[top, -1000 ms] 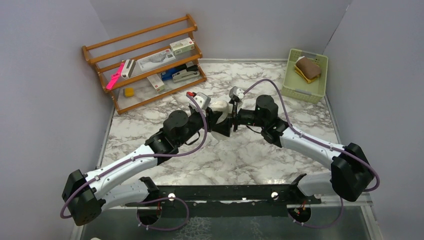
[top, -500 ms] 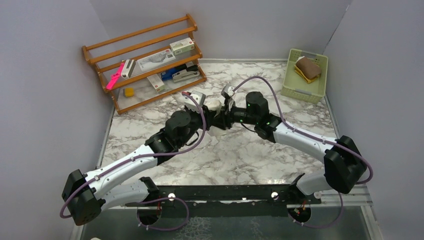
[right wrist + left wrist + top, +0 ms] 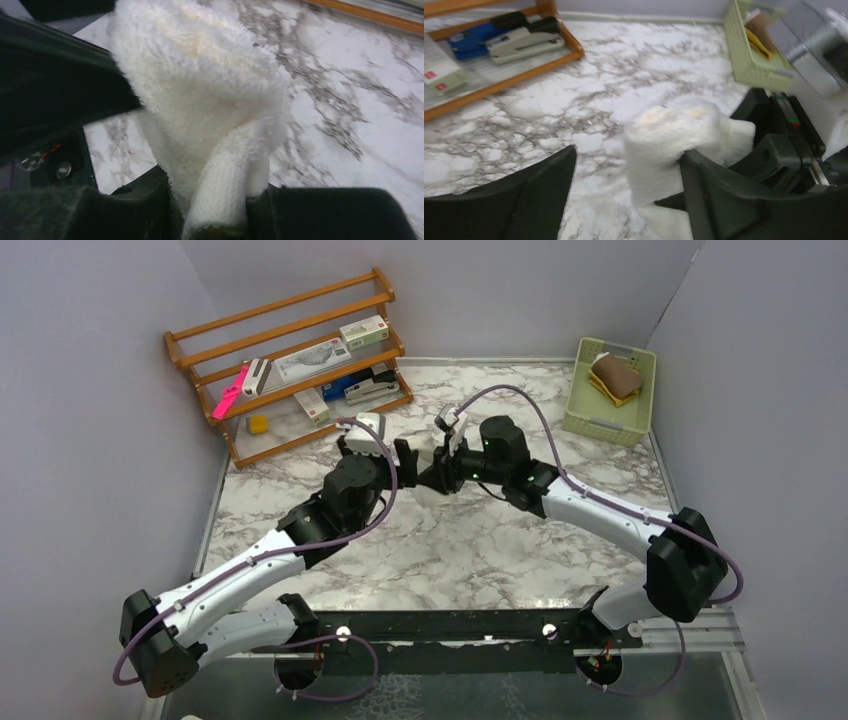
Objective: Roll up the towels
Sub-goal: Place the towel in the bin.
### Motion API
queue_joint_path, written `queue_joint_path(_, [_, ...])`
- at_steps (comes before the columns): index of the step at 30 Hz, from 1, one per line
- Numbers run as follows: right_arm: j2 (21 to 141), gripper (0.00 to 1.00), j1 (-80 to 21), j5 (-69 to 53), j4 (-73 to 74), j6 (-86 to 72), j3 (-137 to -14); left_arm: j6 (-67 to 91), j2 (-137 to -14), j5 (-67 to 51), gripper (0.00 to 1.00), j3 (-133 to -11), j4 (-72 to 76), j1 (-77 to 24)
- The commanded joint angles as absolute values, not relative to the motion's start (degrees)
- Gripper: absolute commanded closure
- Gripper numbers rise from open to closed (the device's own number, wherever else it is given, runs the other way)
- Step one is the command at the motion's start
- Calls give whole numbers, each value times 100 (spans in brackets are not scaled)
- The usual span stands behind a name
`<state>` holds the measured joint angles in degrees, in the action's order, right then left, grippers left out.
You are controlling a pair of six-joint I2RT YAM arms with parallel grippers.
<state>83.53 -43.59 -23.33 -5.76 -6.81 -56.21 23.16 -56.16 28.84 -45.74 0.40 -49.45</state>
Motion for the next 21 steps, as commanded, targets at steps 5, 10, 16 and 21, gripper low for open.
queue_joint_path(5, [8364, 99, -2194, -2124, 885, -1199, -6363, 2429, -4942, 4198, 1, -5226, -766, -4350])
queue_joint_path(10, [8247, 99, -979, -1461, 440, -2800, -6421, 2360, -4849, 3402, 1, -5348, -1115, -3882])
queue_joint_path(16, [8156, 99, 293, -238, -181, -6208, -6049, 2355, -5331, 1686, 1, -5585, -1434, -3114])
queue_joint_path(21, [8580, 99, 633, 638, -311, -8795, -5913, 2336, -5561, 939, 1, -5541, -1415, -2896])
